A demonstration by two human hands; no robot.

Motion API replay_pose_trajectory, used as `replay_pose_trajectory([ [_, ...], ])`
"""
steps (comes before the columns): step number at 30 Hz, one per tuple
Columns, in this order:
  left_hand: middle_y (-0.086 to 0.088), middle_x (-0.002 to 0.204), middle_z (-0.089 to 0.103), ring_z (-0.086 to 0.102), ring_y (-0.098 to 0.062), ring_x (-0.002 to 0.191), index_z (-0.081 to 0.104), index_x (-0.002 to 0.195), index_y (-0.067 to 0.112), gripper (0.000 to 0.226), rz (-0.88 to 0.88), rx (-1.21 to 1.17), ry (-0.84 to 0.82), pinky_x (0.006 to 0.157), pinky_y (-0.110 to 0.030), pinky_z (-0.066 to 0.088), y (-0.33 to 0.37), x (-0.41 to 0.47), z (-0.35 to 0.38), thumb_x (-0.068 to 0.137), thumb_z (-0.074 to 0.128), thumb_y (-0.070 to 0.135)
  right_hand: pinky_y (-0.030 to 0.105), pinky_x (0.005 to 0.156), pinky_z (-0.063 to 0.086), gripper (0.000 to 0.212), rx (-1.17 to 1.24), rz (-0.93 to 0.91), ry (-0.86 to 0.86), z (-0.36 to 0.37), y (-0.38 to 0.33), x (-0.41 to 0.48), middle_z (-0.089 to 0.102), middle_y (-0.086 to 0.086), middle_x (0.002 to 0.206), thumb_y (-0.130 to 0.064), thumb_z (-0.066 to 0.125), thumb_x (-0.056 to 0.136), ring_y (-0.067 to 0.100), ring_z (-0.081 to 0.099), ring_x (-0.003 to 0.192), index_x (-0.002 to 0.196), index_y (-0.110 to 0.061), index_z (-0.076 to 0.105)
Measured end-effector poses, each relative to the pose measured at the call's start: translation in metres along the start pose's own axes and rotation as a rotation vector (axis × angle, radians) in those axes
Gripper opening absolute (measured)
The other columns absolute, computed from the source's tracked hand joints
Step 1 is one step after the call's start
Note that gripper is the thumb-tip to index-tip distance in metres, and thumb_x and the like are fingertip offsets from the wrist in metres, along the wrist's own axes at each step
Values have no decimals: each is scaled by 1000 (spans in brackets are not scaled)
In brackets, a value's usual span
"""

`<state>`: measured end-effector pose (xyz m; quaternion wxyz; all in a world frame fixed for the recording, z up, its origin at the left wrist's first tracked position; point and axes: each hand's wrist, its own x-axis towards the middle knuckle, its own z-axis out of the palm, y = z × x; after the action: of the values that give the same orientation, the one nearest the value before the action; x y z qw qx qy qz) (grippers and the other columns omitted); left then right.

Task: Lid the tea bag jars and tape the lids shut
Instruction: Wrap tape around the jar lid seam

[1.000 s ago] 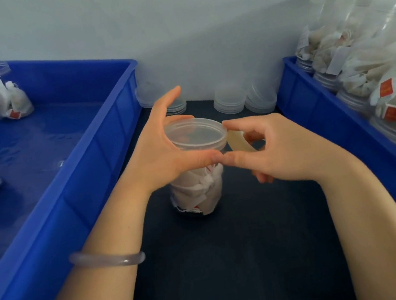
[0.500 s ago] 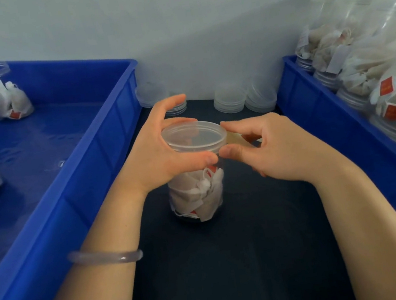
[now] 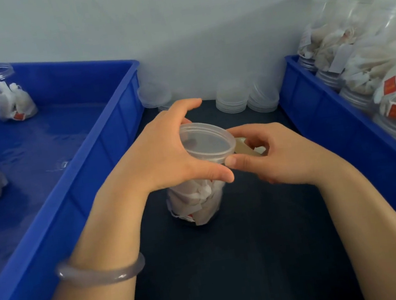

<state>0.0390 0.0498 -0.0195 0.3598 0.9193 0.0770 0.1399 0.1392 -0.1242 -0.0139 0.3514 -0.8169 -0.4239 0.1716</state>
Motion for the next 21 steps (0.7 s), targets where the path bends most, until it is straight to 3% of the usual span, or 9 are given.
replay_pose_trajectory([
  [2,14,130,44,43,1,111,22,142,45,129,6,70,16,81,-16,33,3,1,2,27,73,77,22,51,43,50,-42,9,17,2,-3,1,65,0,89,-65,57,69,0,53,49,116,-52,56],
  [4,14,130,46,43,2,109,22,141,48,128,-1,46,36,79,-13,31,3,1,4,27,72,77,20,54,39,49,-96,-23,-32,2,-5,1,66,-5,88,-61,52,77,-3,52,52,125,-50,53],
  [6,17,125,49,47,5,107,26,139,50,121,1,-36,48,79,-12,34,0,1,3,30,72,75,18,53,41,56,-75,-9,-112,-3,-4,-1,67,-4,88,-53,52,85,-1,54,52,139,-47,40],
  [9,17,122,51,48,4,114,30,136,51,109,14,-145,56,91,-19,38,-7,1,3,37,74,69,22,59,46,81,-87,32,-99,-6,-3,-5,68,3,100,-60,52,77,7,60,54,149,-41,21],
  [11,17,121,53,49,6,113,33,133,51,106,33,-186,59,91,-18,39,-10,0,3,39,78,68,25,63,47,85,-118,14,-53,-6,-6,-5,65,-5,106,-64,51,71,8,62,52,148,-41,25],
  [16,17,118,56,51,9,111,38,132,45,101,80,-221,63,89,-13,40,-14,0,5,42,81,60,20,56,51,78,-104,-9,25,-7,-7,-7,60,-13,99,-65,56,66,5,62,47,140,-43,40],
  [19,17,119,57,52,11,109,39,133,42,102,100,-192,52,85,-3,39,-14,1,5,42,83,58,16,51,49,73,-102,-1,61,-6,-8,-6,59,-10,100,-64,57,65,1,60,47,134,-43,48],
  [21,18,119,57,52,10,110,40,133,42,101,108,-195,47,86,-2,39,-14,1,5,42,80,60,21,59,48,75,-136,11,77,-4,-6,-3,60,-7,104,-67,56,65,-1,57,53,135,-43,48],
])
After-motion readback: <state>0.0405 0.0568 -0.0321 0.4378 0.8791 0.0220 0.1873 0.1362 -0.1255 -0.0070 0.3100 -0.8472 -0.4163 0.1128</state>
